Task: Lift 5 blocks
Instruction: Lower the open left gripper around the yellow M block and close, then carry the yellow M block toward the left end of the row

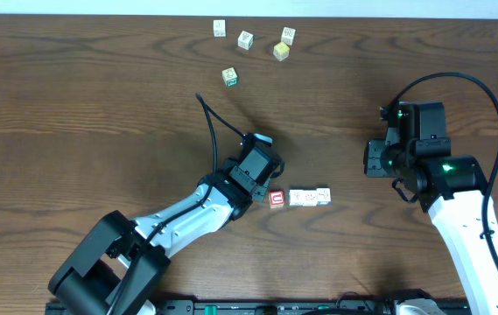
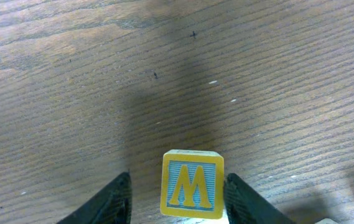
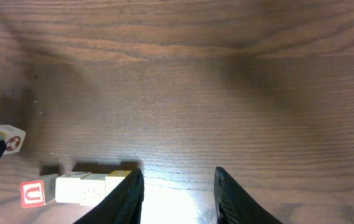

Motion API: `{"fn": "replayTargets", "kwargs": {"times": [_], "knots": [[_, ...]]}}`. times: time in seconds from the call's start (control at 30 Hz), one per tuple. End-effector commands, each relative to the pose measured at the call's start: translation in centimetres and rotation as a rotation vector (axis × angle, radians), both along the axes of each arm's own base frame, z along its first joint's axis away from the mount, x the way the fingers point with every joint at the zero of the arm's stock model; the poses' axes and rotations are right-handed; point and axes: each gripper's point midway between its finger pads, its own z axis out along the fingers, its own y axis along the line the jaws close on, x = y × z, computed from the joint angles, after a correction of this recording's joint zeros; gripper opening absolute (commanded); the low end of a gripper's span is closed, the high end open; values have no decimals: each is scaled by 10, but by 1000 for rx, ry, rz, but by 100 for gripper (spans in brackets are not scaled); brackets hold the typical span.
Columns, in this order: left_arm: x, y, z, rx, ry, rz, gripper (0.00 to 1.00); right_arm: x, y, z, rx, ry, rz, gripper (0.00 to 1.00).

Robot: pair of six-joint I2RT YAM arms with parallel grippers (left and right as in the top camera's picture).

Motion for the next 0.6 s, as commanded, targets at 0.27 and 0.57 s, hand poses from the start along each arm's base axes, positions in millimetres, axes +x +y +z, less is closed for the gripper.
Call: {"fn": "replayTargets", "kwargs": {"times": [0.27, 0.57], "knots": [[3, -11, 10, -39, -4, -36, 44, 4, -3, 6, 11, -12, -20, 34], [2, -10, 5, -30, 6, -36, 45, 4, -3, 6, 11, -12, -20, 34]]}}
